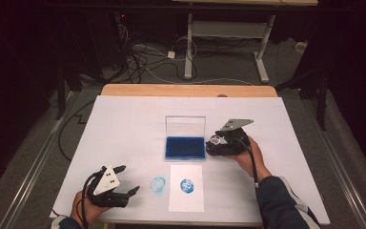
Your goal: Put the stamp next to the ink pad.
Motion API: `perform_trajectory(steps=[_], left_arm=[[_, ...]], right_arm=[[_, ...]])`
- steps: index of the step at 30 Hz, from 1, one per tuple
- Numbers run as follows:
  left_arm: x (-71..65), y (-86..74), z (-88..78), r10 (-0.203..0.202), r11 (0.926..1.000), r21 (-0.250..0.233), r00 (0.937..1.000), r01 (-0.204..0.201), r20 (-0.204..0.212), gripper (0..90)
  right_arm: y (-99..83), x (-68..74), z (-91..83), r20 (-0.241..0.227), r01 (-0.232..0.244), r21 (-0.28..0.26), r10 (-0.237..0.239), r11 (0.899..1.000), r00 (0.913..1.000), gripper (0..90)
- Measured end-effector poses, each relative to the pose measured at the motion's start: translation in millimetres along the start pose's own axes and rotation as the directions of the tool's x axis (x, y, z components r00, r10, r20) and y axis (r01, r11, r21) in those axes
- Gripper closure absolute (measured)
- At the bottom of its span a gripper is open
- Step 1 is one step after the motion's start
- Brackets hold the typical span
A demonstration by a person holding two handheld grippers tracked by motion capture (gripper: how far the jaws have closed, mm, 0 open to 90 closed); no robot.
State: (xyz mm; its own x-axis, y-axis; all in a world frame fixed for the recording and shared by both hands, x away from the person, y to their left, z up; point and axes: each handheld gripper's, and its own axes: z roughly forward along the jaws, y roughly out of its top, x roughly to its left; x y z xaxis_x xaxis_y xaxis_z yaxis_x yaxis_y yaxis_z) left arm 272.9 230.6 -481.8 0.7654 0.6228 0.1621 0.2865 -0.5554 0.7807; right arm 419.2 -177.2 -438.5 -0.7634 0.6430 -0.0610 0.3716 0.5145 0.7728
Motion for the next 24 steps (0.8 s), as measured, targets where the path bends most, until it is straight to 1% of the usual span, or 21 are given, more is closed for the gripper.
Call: perform_trajectory(steps=[6, 9, 11, 14, 18, 20, 24], left_arm=[[-0.5, 0.3, -0.2, 0.001, 1.0000, 0.000, 1.0000, -0.001, -0.002, 17.0], [-0.3, 0.3, -0.4, 0.002, 1.0000, -0.001, 1.0000, -0.002, -0.004, 17.0], [-0.4, 0.4, -0.6, 0.002, 1.0000, -0.001, 1.0000, -0.002, -0.005, 17.0], [-0.1, 0.4, -0.8, 0.004, 1.0000, 0.001, 1.0000, -0.004, -0.004, 17.0], [-0.3, 0.3, -0.5, 0.004, 1.0000, 0.001, 1.0000, -0.004, -0.003, 17.0], [-0.3, 0.4, -0.6, 0.004, 1.0000, 0.001, 1.0000, -0.004, -0.001, 17.0], [-0.3, 0.3, -1.0, 0.004, 1.0000, -0.001, 1.0000, -0.004, -0.003, 17.0]], right_arm=[[4.0, 2.3, -6.3, 0.042, 0.013, -0.040, -0.012, 0.999, 0.9991, 28.4], [5.9, 3.1, -9.3, 0.074, 0.027, -0.052, -0.023, 0.998, 0.9970, 25.0], [7.0, 3.7, -11.1, 0.084, 0.028, -0.059, -0.023, 0.998, 0.9962, 23.1], [8.5, 5.6, -14.5, 0.099, 0.038, -0.083, -0.030, 0.996, 0.9946, 22.2], [11.0, 9.7, -18.9, 0.125, 0.070, -0.111, -0.056, 0.991, 0.9905, 19.0], [11.7, 11.5, -20.7, 0.144, 0.081, -0.115, -0.064, 0.990, 0.9876, 17.4], [12.3, 12.8, -25.1, 0.157, 0.089, -0.126, -0.069, 0.988, 0.9852, 16.3]])
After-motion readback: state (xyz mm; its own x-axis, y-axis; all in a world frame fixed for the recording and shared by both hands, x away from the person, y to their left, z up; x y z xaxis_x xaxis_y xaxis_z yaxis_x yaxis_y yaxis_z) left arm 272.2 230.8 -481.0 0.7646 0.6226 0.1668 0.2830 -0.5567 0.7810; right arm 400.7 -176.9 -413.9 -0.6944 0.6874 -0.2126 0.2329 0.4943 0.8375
